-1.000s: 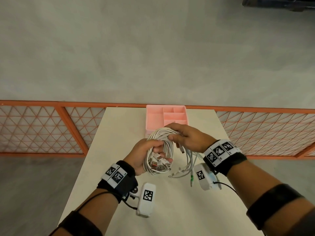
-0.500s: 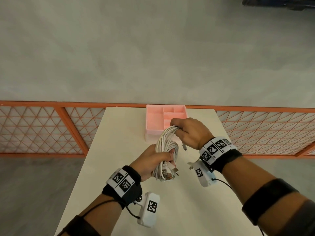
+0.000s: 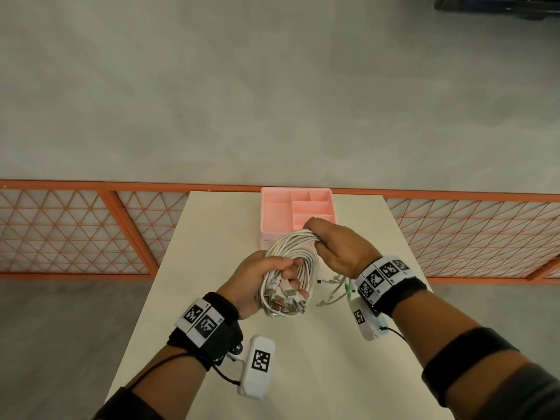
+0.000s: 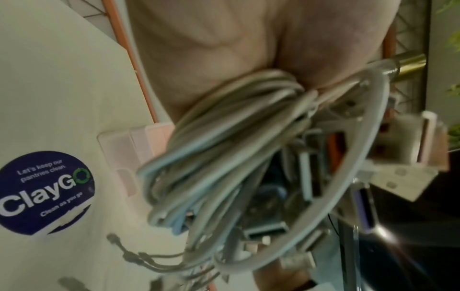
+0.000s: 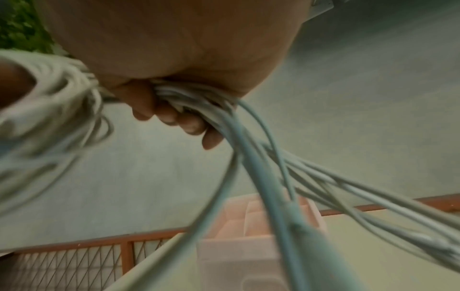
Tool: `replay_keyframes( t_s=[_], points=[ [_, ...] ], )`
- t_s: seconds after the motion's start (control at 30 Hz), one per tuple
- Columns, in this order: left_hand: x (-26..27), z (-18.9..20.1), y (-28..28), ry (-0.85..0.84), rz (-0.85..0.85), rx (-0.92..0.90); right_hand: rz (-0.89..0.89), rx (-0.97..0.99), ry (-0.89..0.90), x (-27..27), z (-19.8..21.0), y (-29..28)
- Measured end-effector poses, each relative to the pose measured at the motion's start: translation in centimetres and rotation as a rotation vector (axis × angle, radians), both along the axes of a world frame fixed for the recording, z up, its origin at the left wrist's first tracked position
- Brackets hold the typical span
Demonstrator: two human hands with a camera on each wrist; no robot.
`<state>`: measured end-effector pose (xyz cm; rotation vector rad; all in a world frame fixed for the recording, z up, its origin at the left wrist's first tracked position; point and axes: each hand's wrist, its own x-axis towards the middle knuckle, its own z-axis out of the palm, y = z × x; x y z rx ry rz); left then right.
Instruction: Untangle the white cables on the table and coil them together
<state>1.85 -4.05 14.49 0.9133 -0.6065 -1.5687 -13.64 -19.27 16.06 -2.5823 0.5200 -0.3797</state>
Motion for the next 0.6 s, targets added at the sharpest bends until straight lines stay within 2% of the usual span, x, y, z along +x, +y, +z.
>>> replay_keyframes(
  t_s=[0.1, 0.27, 0.4, 0.5, 0.6],
  points=[
    [0.2, 0.9, -0.2, -0.004, 0.008, -0.017, -0.016, 0.082, -0.083, 0.0, -1.2, 0.9],
    [0.8, 1.2, -0.4, 0.047, -0.003, -0.012, -0.080, 0.651, -0.272, 0.8, -1.6, 2.1],
    [1.1, 1.2, -0.4, 0.037, -0.011, 0.003, -0.073, 0.946, -0.288, 0.8, -1.0, 1.6],
    [1.3, 1.2, -0.5, 0.021, 0.003, 0.021, -0.078, 1.028, -0.220, 0.5, -0.4, 1.5],
    [1.6, 1.2, -0.5, -0.016, 0.017, 0.018, -0.011, 0.933, -0.138, 0.2, -0.2, 1.7]
  ],
)
